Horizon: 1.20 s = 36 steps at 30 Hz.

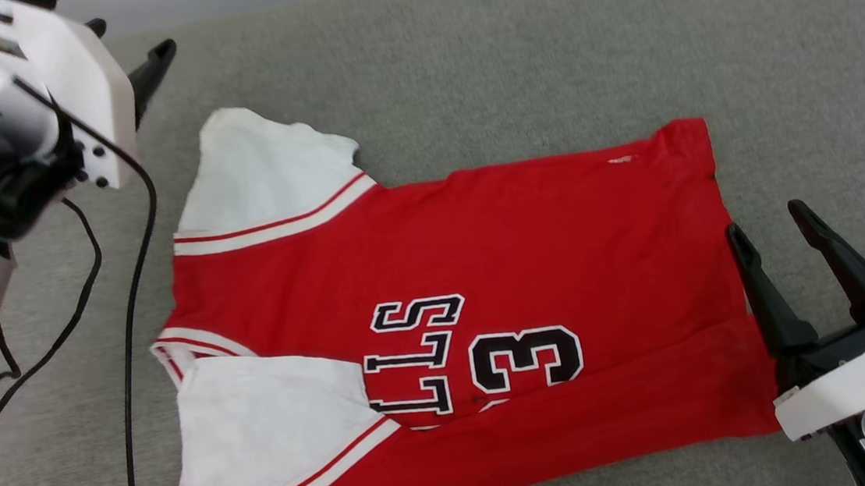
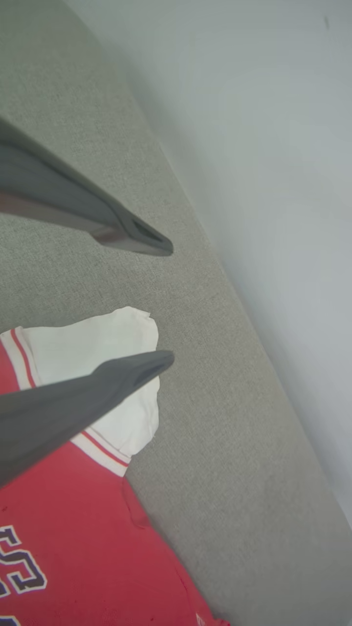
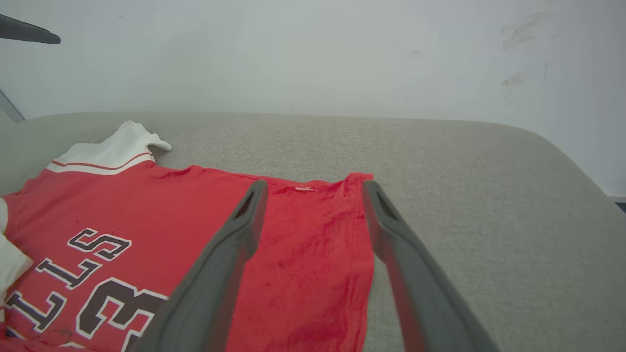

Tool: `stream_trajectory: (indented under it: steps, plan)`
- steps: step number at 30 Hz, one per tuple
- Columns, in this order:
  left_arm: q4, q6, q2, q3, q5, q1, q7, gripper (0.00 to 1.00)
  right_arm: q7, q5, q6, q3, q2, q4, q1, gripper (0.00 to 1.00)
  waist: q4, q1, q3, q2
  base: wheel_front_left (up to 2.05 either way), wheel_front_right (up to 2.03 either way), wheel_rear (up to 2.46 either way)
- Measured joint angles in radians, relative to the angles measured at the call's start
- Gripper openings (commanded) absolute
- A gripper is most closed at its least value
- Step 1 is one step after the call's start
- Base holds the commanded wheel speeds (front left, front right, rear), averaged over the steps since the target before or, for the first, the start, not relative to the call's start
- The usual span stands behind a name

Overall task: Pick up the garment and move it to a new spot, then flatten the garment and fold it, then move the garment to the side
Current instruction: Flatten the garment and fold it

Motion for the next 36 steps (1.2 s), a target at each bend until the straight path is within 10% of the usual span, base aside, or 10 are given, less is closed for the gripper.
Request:
stream_trajectory:
  steps: [11, 24, 25, 26, 36]
  plan:
    - [0.15, -0.032, -0.037, -0.076, -0.081, -0.163, 0.344, 1.0, -0.015, -0.006, 0.0, 0.025, -0.001, 0.005, -0.061, 1.0, -0.054, 0.0001, 0.141, 0.0, 0.0, 0.0, 0.0]
    - [0.231, -0.041, -0.022, -0.148, -0.06, -0.182, 0.407, 1.0, -0.044, -0.002, 0.0, 0.056, 0.0, 0.031, -0.118, 1.0, -0.101, -0.0001, 0.235, 0.0, 0.0, 0.0, 0.0]
    - [0.231, -0.041, -0.02, -0.149, -0.067, -0.181, 0.407, 0.39, -0.045, -0.002, 0.0, 0.056, 0.001, 0.033, -0.118, 1.0, -0.102, -0.0001, 0.235, 0.0, 0.0, 0.0, 0.0]
    - [0.23, -0.043, -0.019, -0.15, -0.068, -0.179, 0.406, 0.0, -0.047, -0.002, 0.0, 0.054, 0.001, 0.034, -0.118, 1.0, -0.102, -0.0001, 0.235, 0.0, 0.0, 0.0, 0.0]
    - [0.211, -0.046, -0.033, -0.153, -0.083, -0.127, 0.245, 0.0, -0.023, 0.001, 0.0, 0.017, -0.043, 0.027, -0.169, 1.0, -0.077, -0.0001, 0.182, 0.0, 0.0, 0.0, 0.0]
